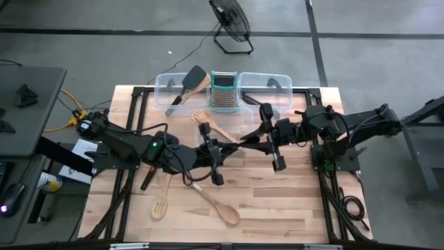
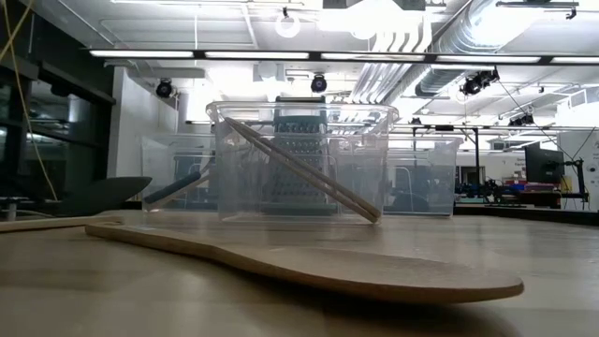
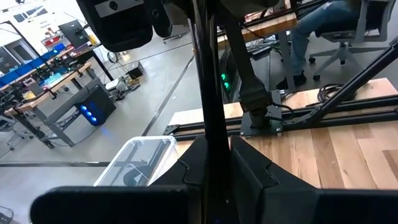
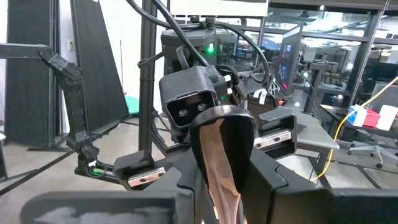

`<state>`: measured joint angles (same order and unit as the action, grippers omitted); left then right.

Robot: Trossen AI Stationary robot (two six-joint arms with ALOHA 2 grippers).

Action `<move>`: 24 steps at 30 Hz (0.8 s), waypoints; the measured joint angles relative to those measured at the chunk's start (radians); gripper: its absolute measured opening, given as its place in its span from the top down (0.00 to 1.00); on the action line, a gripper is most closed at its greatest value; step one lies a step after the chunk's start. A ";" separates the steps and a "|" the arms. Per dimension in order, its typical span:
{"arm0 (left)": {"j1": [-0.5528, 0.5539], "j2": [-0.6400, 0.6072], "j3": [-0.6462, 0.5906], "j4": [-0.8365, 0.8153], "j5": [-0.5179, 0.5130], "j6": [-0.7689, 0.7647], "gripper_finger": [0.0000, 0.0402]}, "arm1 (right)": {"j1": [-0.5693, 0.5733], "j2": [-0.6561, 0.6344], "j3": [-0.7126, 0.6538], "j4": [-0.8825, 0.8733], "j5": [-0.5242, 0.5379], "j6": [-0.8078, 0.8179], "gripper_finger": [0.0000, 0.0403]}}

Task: Pick & Place Kitchen Items
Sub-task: Put the black knife into the right transparent bin

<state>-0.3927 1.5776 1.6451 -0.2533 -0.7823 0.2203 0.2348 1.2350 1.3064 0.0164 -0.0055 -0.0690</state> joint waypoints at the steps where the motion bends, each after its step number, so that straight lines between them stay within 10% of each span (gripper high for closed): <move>1: 0.000 0.000 0.000 0.000 -0.002 0.000 0.91 | 0.000 0.000 0.000 0.000 0.002 0.001 0.84; 24: 0.001 0.000 -0.001 0.019 -0.072 0.068 0.73 | 0.002 -0.003 0.000 -0.084 0.161 -0.007 0.86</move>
<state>-0.3920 1.5776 1.6444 -0.2344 -0.8544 0.2885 0.2367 1.2317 1.3060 -0.0679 0.1560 -0.0763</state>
